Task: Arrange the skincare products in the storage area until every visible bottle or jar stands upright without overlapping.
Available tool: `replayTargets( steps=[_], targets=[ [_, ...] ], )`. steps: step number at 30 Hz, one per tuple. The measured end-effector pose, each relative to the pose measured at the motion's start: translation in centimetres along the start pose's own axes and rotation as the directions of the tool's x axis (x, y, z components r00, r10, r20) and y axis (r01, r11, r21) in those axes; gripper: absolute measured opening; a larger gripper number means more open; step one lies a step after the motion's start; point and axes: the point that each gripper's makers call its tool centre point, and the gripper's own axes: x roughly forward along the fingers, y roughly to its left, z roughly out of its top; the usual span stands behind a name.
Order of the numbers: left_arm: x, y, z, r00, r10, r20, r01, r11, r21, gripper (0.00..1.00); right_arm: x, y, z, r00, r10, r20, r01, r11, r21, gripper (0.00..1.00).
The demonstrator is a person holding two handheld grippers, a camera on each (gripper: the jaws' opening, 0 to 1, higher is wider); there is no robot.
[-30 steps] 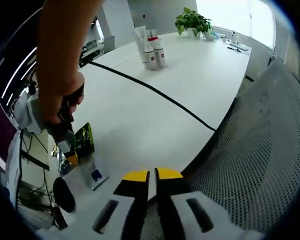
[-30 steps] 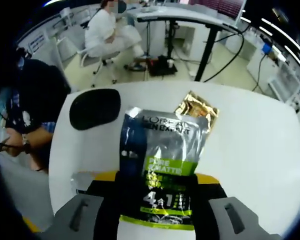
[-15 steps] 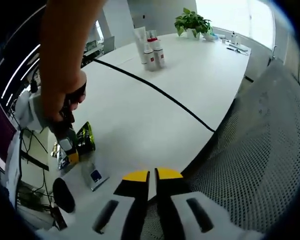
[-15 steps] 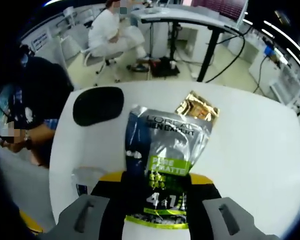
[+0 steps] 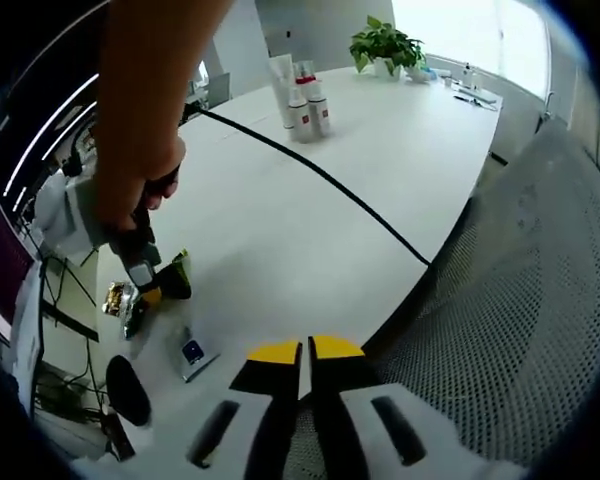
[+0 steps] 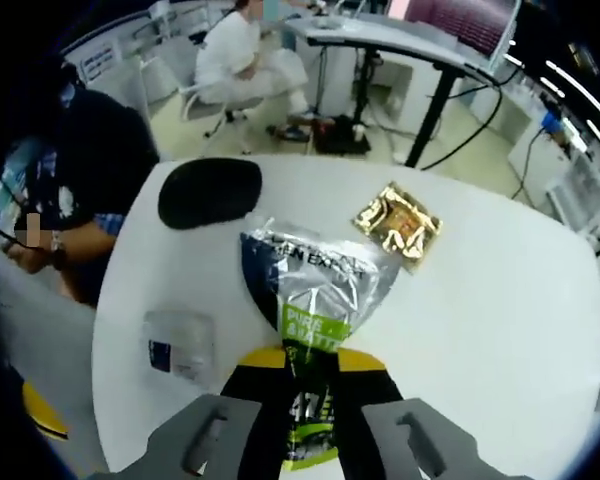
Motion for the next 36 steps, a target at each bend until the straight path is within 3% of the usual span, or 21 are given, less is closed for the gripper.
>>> replayTargets(
  steps=[6, 11, 19, 23, 25, 27, 31, 34, 36],
  targets=[
    [0.0, 0.0, 0.1, 1.0, 0.001, 0.003, -0.001, 1.0, 0.002, 0.0, -1.7, -0.3, -0.1, 0.996, -0.026, 0.081, 0.023, 0.999, 0.042, 0.03],
    [-0.1, 0.1, 0.2, 1.0, 0.004, 0.012, -0.004, 1.0, 0.002, 0.01, -4.1, 1.7, -0.2, 0.98, -0.027, 0.198, 0.006, 0.995, 0.104, 0.03],
    [-0.2, -0.1, 0.5, 1.0, -0.001, 0.03, 0.001, 1.0, 0.014, 0.01, -8.5, 5.5, -3.7, 0.951, -0.072, 0.301, 0.007, 0.978, 0.21, 0.03],
    [-0.1, -0.4, 0.3, 1.0, -0.012, 0.012, 0.012, 1.0, 0.016, 0.01, -10.9, 6.8, -5.6, 0.93, -0.11, 0.35, 0.005, 0.958, 0.287, 0.03],
    [0.0, -0.4, 0.1, 1.0, -0.015, 0.005, 0.015, 1.0, 0.016, 0.01, -11.9, 7.7, -6.8, 0.915, -0.135, 0.38, -0.016, 0.929, 0.37, 0.03],
    [0.0, -0.5, 0.1, 1.0, -0.017, 0.002, 0.017, 1.0, 0.017, 0.02, -12.3, 8.3, -7.5, 0.915, -0.139, 0.379, -0.01, 0.93, 0.367, 0.03],
    [-0.5, -0.5, 1.8, 0.996, -0.011, 0.092, 0.009, 1.0, 0.023, 0.05, -13.7, 9.8, -8.4, 0.895, -0.179, 0.409, -0.011, 0.908, 0.42, 0.03],
    [-0.6, -0.8, 2.0, 0.995, -0.016, 0.099, 0.012, 0.999, 0.04, 0.06, -15.0, 10.8, -9.1, 0.88, -0.202, 0.429, -0.021, 0.887, 0.461, 0.03],
    [-0.5, -0.9, 1.9, 0.995, -0.027, 0.098, 0.023, 0.999, 0.04, 0.05, -15.8, 11.5, -9.7, 0.877, -0.21, 0.432, -0.016, 0.887, 0.462, 0.03]
  ],
)
